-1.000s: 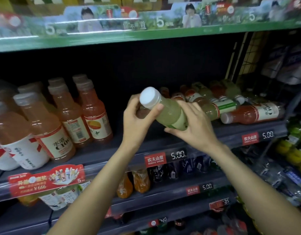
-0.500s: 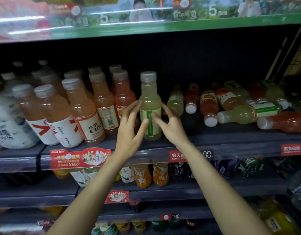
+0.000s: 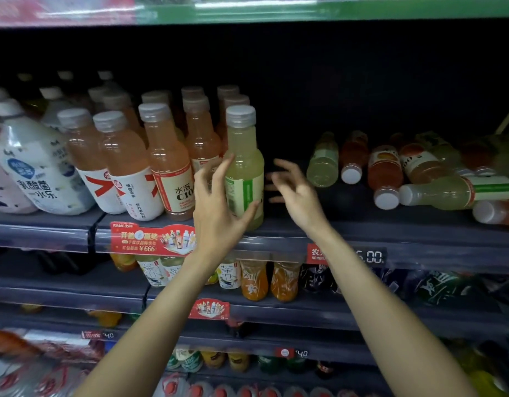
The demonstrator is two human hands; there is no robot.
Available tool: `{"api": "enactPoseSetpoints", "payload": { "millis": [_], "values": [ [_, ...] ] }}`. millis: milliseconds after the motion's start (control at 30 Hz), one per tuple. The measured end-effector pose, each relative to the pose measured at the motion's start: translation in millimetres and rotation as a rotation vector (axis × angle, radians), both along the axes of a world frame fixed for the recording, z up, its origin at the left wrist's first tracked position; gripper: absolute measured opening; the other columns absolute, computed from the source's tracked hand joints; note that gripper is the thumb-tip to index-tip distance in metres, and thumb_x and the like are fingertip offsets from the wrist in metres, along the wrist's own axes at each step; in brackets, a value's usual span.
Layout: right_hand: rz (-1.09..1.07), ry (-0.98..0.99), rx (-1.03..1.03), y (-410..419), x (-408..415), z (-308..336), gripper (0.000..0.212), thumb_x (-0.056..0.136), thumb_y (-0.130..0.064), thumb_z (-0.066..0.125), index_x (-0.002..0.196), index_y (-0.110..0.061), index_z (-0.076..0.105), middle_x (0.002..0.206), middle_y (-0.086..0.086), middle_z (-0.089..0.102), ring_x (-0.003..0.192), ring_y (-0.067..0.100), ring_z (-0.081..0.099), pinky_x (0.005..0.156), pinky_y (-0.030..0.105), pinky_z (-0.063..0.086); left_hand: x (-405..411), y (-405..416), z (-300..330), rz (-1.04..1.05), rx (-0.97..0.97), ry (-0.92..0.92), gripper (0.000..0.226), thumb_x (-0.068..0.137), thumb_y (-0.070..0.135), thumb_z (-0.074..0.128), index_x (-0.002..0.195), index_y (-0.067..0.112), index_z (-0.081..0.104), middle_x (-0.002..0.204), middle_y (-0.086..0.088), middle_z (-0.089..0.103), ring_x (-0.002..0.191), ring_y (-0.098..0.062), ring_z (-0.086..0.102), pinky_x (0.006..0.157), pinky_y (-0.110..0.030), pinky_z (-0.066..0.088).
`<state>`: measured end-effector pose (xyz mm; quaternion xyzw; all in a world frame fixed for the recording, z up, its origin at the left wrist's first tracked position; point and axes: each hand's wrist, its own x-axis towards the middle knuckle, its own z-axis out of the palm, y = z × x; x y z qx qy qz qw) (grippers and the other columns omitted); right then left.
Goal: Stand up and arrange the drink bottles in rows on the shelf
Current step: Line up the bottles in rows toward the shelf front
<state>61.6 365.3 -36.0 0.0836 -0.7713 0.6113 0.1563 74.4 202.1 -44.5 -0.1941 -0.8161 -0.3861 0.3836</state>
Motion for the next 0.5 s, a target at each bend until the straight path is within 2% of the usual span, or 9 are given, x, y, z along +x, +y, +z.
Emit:
{"api": "enactPoseSetpoints", "payload": {
  "millis": [100, 167, 234, 300, 367, 434, 501],
  "values": [
    [-0.222, 0.188, 0.517, 33.3, -9.1, 4.7, 0.026, 0.094, -0.018, 0.052, 0.119, -0.015, 0.06, 0.114, 0.005, 0.06, 0.103, 0.02, 0.057, 0.084, 0.032, 0.047, 0.0, -6.1, -2.7, -0.006, 0.034, -0.015, 0.084, 0.075, 0.026, 0.077, 0.144, 0.025, 0.029, 0.134, -0.008, 0.035, 0.127, -0.02, 0.038, 0.092, -0.002, 0.03],
    [-0.334, 0.138, 0.852, 56.9, -17.0, 10.3, 0.028, 0.094, -0.019, 0.049, 0.119, -0.013, 0.06, 0.122, 0.01, 0.056, 0.115, 0.028, 0.048, 0.092, 0.035, 0.039, 0.4, -9.1, -3.1, 0.002, 0.034, -0.047, 0.085, 0.075, 0.027, 0.075, 0.145, 0.027, 0.026, 0.134, -0.007, 0.035, 0.126, -0.022, 0.04, 0.087, -0.006, 0.035],
    [-0.418, 0.048, 1.095, 71.7, -25.4, 13.4, 0.036, 0.096, -0.023, 0.047, 0.13, -0.014, 0.053, 0.135, 0.016, 0.046, 0.125, 0.035, 0.036, 0.098, 0.04, 0.03, 1.1, -10.8, -3.0, 0.005, 0.055, -0.08, 0.087, 0.074, 0.029, 0.072, 0.146, 0.032, 0.023, 0.131, -0.006, 0.037, 0.117, -0.025, 0.047, 0.079, -0.02, 0.044],
    [-0.423, -0.033, 1.176, 78.6, -32.1, 13.9, 0.046, 0.097, -0.03, 0.046, 0.14, -0.016, 0.041, 0.147, 0.019, 0.031, 0.134, 0.04, 0.025, 0.104, 0.044, 0.025, 3.2, -9.5, -1.9, -0.001, 0.094, -0.108, 0.088, 0.073, 0.03, 0.07, 0.145, 0.037, 0.02, 0.125, 0.002, 0.038, 0.107, -0.02, 0.051, 0.073, -0.024, 0.046],
    [-0.368, -0.128, 1.152, 80.1, -36.2, 14.6, 0.051, 0.097, -0.036, 0.046, 0.144, -0.019, 0.036, 0.152, 0.019, 0.021, 0.135, 0.043, 0.024, 0.106, 0.046, 0.027, 4.6, -6.5, -0.8, -0.008, 0.132, -0.134, 0.09, 0.071, 0.029, 0.07, 0.145, 0.04, 0.019, 0.123, 0.008, 0.036, 0.11, -0.015, 0.049, 0.078, -0.029, 0.051],
    [-0.328, -0.16, 1.12, 76.9, -33.9, 16.4, 0.049, 0.096, -0.038, 0.047, 0.14, -0.017, 0.041, 0.15, 0.019, 0.024, 0.129, 0.042, 0.035, 0.099, 0.044, 0.035, 5.0, -4.4, -1.1, -0.021, 0.165, -0.16, 0.091, 0.071, 0.031, 0.07, 0.144, 0.043, 0.017, 0.125, 0.007, 0.037, 0.114, -0.018, 0.05, 0.084, -0.038, 0.053],
    [-0.331, -0.131, 1.148, 70.4, -22.4, 20.0, 0.043, 0.096, -0.04, 0.045, 0.131, -0.015, 0.051, 0.146, 0.016, 0.033, 0.125, 0.038, 0.04, 0.095, 0.04, 0.037, 4.0, -4.3, -1.1, -0.035, 0.175, -0.157, 0.088, 0.073, 0.038, 0.071, 0.143, 0.042, 0.017, 0.128, 0.001, 0.039, 0.118, -0.021, 0.049, 0.09, -0.04, 0.051]
  ]
}}
